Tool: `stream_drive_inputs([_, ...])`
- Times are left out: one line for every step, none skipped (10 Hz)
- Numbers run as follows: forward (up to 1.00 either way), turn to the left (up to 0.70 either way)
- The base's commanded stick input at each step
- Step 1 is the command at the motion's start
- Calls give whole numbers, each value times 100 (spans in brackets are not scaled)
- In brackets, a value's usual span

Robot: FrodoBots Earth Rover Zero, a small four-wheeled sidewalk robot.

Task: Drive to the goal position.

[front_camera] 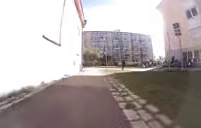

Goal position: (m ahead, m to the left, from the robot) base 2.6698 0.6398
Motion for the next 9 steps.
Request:
stream_drive_inputs([70,0])
stream_drive_inputs([70,2])
stream_drive_inputs([70,4])
stream_drive_inputs([70,6])
stream_drive_inputs([70,8])
stream_drive_inputs([70,2])
stream_drive_inputs([70,0])
stream_drive_inputs([70,0])
stream_drive_inputs([70,0])
